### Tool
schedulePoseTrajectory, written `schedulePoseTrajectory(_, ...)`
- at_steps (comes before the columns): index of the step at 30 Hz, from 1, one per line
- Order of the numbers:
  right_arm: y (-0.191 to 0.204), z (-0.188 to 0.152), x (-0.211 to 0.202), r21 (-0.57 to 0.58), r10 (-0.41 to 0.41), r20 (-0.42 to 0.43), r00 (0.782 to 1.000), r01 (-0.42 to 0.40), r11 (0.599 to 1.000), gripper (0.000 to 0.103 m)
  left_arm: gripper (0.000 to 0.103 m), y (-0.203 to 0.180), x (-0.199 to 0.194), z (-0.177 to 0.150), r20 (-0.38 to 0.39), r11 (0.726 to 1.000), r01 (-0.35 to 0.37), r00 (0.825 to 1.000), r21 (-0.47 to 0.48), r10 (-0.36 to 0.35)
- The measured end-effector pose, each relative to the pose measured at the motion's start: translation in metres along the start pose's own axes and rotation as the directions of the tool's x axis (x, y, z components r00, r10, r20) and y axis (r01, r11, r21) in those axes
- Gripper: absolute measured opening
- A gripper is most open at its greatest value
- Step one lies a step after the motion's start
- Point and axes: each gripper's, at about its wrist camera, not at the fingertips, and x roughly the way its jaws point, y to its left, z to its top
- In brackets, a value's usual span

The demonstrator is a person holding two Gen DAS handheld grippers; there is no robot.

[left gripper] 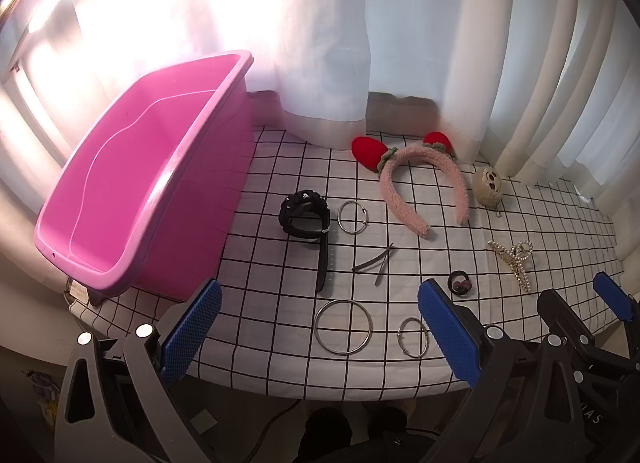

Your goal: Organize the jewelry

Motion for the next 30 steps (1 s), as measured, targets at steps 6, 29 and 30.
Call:
schedulePoseTrajectory(6,0.0004,-0.0011,-0.0005,0.000,0.001,0.002,1.000,-0.001,1.000,0.094,0.097,-0.0002,-0.0006,-0.0016,0.000,1.000,0.000,1.000,0.003,0.000)
schedulePoseTrajectory(29,0.0001,-0.0023,-0.0034,0.003,0.004,0.005,1.000,-0.004,1.000,0.094,0.097,-0.0009,-0.0055,-0.0062,0.008,1.000,-0.007,1.000,0.007,0.007)
schedulePoseTrajectory(30,-0.0005,-0.0025,-0.0037,0.004,0.004,0.006,1.000,-0.004,1.000,0.094,0.097,-0.0013,-0.0056,-0.0062,0.008,1.000,-0.006,1.000,0.007,0.006)
